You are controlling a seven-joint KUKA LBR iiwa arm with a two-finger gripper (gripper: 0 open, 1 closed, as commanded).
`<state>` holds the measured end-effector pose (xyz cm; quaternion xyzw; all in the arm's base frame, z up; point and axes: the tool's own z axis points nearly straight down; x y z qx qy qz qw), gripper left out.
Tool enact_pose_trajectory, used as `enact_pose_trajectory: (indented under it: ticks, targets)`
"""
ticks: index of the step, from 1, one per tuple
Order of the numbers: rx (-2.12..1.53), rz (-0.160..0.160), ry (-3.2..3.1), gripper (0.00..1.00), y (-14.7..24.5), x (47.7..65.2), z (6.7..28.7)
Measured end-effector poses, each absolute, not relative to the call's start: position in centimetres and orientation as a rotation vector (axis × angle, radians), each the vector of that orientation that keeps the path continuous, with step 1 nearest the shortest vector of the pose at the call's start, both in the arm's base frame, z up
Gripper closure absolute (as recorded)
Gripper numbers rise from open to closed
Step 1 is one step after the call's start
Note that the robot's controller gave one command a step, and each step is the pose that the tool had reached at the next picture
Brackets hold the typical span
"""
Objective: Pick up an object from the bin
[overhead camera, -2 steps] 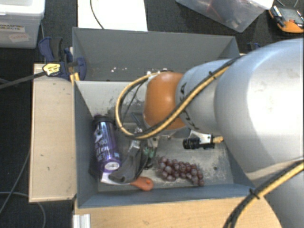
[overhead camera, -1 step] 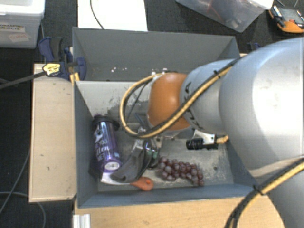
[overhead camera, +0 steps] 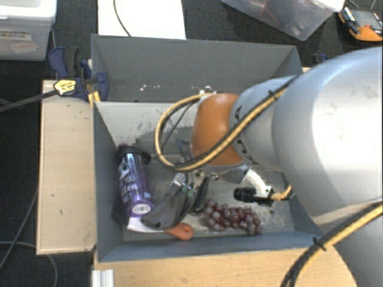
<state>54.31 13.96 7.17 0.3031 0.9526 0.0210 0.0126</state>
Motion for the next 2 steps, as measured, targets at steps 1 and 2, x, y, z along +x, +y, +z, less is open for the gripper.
enact_pose_trajectory:
  ticks: [1, 2]
  targets:
    - [1.016, 0.067, 2.941, 1.0, 17.1, 54.1, 7.1]
    - [0.913, 0.065, 2.969, 1.0, 12.9, 55.7, 9.5]
